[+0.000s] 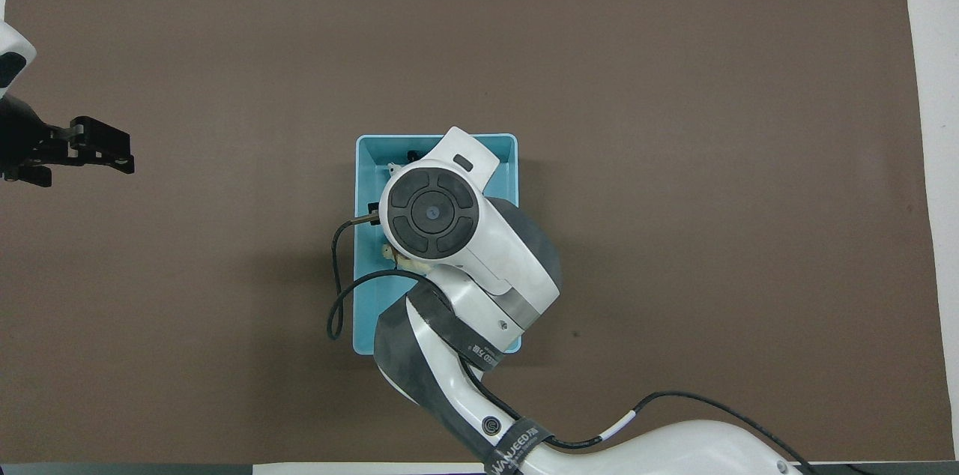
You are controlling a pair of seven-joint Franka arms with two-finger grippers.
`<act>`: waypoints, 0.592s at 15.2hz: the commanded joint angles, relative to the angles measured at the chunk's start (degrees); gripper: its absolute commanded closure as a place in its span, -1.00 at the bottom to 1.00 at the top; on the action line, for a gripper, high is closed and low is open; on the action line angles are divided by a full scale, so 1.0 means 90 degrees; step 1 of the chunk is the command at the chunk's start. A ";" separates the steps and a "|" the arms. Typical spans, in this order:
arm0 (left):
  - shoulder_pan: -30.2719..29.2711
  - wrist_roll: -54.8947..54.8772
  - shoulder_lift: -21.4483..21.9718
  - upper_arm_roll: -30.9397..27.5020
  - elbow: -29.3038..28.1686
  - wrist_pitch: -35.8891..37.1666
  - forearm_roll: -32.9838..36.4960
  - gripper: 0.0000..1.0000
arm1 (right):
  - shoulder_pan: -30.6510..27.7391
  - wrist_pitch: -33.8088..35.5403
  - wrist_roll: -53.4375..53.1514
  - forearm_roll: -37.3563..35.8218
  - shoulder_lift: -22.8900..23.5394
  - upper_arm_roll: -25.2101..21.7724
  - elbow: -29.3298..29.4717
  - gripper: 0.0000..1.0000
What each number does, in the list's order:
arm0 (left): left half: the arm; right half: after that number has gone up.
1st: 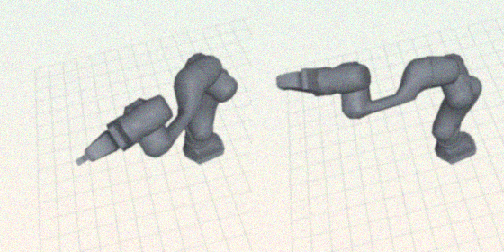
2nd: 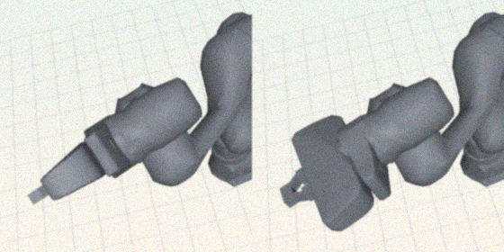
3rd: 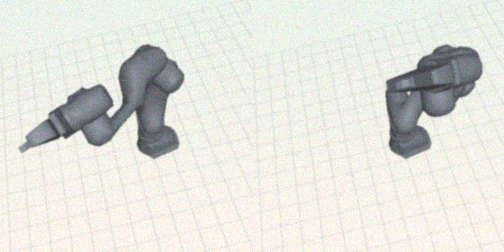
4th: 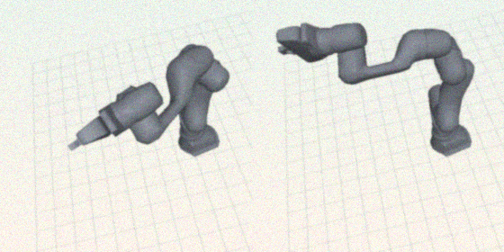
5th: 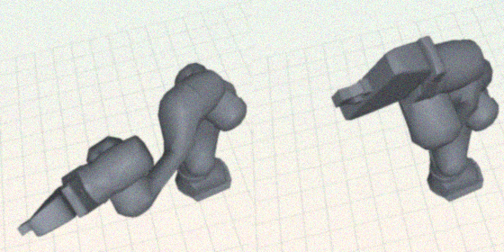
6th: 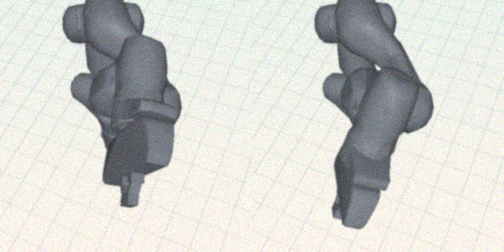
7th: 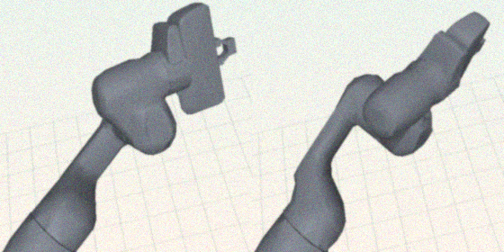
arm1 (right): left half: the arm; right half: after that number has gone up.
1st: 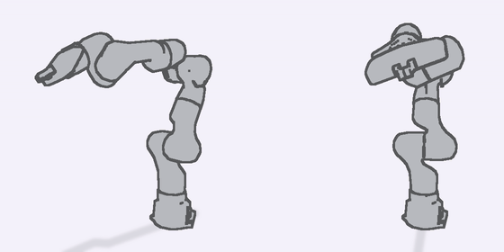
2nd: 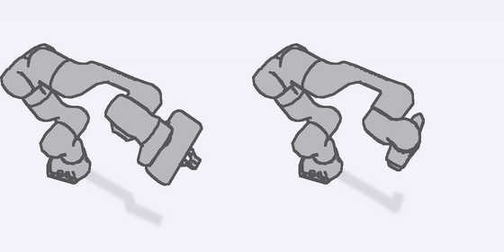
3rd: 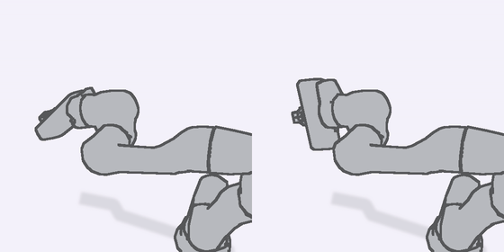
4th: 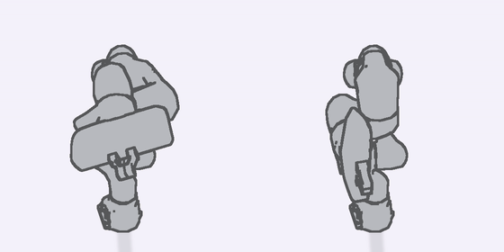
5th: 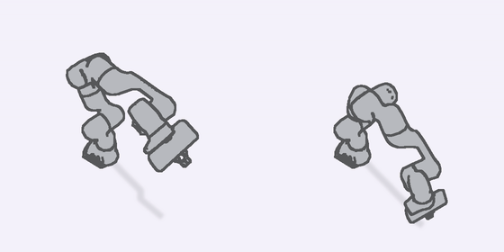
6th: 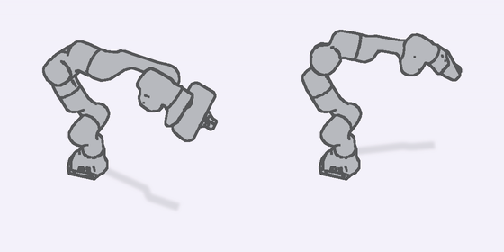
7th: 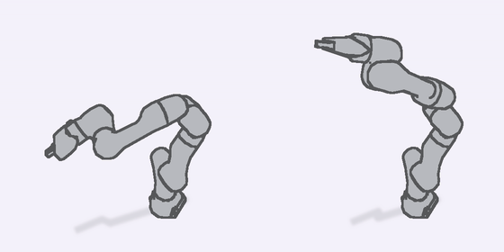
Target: Put all toys into storage box
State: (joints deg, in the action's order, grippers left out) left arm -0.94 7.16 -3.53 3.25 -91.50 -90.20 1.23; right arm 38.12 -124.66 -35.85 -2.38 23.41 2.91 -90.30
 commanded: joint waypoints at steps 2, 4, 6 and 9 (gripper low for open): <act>0.0046 -0.0073 0.0176 -0.0049 -0.0233 -0.0007 0.0040 -1.00 | -0.0678 0.0305 0.0047 0.0088 -0.0471 -0.0001 -0.0026 -1.00; 0.0036 -0.0063 0.0255 -0.0049 -0.0263 -0.0027 0.0039 -1.00 | -0.1293 0.0384 0.0514 0.0088 -0.0755 0.0009 -0.0035 -1.00; 0.0055 -0.0083 0.0274 -0.0039 -0.0263 -0.0017 0.0039 -1.00 | -0.1986 0.0481 0.1264 0.0088 -0.0921 0.0019 -0.0045 -1.00; 0.0124 -0.0131 0.0284 -0.0039 -0.0253 -0.0007 0.0049 -1.00 | -0.3090 0.0802 0.2952 0.0195 -0.1165 0.0029 -0.0084 -1.00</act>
State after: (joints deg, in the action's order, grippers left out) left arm -0.88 6.94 -2.76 3.33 -91.93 -90.19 1.23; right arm 15.75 -119.50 -17.77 -2.13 14.76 2.15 -89.87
